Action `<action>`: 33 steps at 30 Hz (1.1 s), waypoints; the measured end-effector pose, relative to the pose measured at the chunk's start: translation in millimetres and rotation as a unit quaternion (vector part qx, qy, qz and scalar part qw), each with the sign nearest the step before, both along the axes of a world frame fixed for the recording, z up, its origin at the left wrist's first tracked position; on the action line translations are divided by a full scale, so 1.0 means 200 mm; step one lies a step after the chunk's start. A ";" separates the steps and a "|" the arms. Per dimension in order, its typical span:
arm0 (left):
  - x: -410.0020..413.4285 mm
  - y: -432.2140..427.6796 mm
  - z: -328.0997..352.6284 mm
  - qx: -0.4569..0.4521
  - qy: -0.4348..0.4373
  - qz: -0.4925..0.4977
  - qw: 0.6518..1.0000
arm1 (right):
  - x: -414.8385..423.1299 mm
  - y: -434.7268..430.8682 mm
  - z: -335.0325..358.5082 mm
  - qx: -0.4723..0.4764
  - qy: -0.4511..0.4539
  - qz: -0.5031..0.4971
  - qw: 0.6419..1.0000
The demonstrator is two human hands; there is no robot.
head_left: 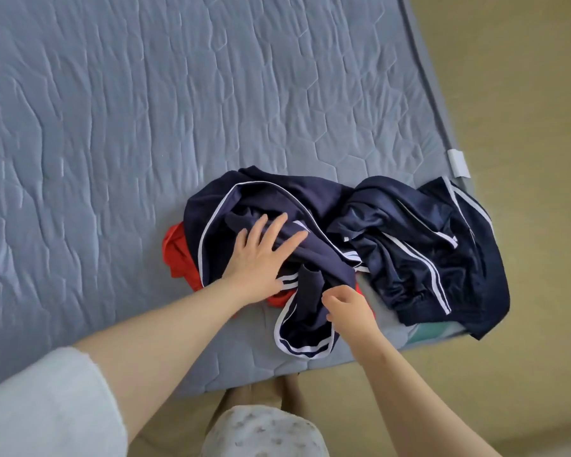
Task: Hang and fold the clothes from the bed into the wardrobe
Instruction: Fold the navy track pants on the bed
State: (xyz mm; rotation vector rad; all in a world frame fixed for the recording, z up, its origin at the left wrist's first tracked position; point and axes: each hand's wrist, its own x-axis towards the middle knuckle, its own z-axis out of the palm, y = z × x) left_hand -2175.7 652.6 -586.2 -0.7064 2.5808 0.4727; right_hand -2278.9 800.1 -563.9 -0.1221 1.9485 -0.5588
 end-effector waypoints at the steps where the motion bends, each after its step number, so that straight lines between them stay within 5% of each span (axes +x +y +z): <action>1: -0.04 -0.03 -0.04 -0.001 -0.015 0.015 1.000 | 0.00 0.01 -0.02 -0.006 -0.004 0.000 1.000; 5: -0.12 -0.10 -0.13 0.063 -0.094 0.108 0.988 | 0.03 0.06 -0.08 0.006 -0.016 -0.036 0.999; 10: -0.05 -0.06 -0.12 0.172 -0.024 0.251 0.952 | 0.06 0.09 -0.06 -0.008 -0.013 -0.065 0.998; 16: 0.15 -0.09 0.10 0.280 0.068 0.472 0.833 | 0.09 0.06 0.09 -0.024 -0.006 -0.070 0.997; 20: 0.25 -0.11 0.39 0.378 0.176 0.610 0.674 | 0.12 0.01 0.26 -0.053 0.010 -0.070 0.996; 22: 0.28 -0.10 0.56 0.421 0.218 0.617 0.628 | 0.14 -0.01 0.38 -0.083 0.032 -0.083 0.993; 27: 0.30 0.00 0.97 0.504 0.284 0.568 0.585 | 0.22 -0.05 0.67 -0.187 0.089 -0.075 0.975; 33: 0.28 -0.01 1.35 0.539 0.312 0.485 0.614 | 0.24 -0.13 0.97 -0.239 0.127 0.040 0.962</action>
